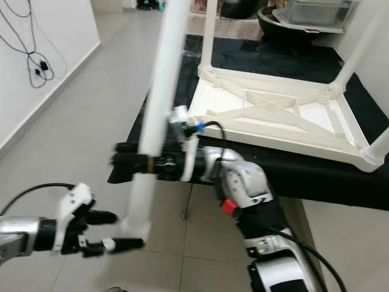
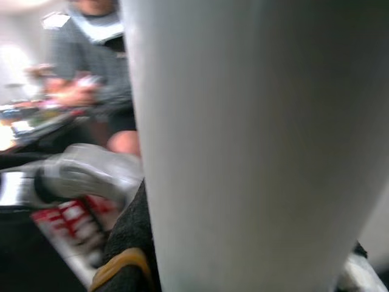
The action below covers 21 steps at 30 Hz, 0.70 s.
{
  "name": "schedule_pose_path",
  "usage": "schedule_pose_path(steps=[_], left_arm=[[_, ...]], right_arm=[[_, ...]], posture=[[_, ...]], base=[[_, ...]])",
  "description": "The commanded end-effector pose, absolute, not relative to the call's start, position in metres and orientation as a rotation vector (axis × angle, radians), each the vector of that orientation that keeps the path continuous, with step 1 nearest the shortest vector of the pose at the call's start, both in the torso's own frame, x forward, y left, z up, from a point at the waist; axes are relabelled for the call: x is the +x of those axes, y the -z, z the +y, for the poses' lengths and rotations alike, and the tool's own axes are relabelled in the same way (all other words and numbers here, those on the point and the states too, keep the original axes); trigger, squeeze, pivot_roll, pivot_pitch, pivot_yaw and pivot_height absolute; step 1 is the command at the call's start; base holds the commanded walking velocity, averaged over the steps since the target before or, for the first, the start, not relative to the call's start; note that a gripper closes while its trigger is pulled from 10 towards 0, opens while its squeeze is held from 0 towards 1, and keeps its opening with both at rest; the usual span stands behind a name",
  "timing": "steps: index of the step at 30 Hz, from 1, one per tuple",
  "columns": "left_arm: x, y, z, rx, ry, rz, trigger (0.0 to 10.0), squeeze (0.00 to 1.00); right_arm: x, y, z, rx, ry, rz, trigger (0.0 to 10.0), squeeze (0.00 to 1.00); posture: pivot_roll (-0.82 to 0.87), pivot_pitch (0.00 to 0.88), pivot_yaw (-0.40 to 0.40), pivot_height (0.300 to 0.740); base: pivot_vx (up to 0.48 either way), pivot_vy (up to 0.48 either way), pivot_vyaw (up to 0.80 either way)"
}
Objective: Building children table
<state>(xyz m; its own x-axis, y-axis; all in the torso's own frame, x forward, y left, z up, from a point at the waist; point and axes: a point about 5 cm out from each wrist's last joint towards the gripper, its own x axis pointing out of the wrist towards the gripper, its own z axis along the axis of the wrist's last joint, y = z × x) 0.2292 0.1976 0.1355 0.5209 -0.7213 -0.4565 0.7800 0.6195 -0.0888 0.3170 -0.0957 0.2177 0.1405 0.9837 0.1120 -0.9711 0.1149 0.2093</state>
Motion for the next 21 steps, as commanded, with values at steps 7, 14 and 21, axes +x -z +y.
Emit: schedule_pose_path(steps=[7, 14, 21], left_arm=[[0.245, -0.161, 0.192, 0.148, 0.423, 0.114, 10.0, 0.0], [0.254, -0.185, 0.181, 0.073, 0.201, -0.053, 10.0, 0.0], [0.263, -0.215, 0.159, 0.104, 0.128, -0.209, 10.0, 0.0]], right_arm=[[0.363, -0.26, -0.153, 0.165, -0.713, -0.211, 0.3, 0.0], [0.364, -0.283, -0.168, 0.091, -0.372, -0.354, 10.0, 0.0], [0.356, -0.277, -0.157, 0.034, -0.266, -0.418, 10.0, 0.0]], posture=[[0.1, 0.063, -0.035, 0.74], [0.1, 0.058, -0.033, 0.74], [0.11, 0.07, -0.044, 0.74]], base=[[0.0, 0.0, 0.0], [0.0, 0.0, 0.0], [0.035, 0.0, -0.11]])
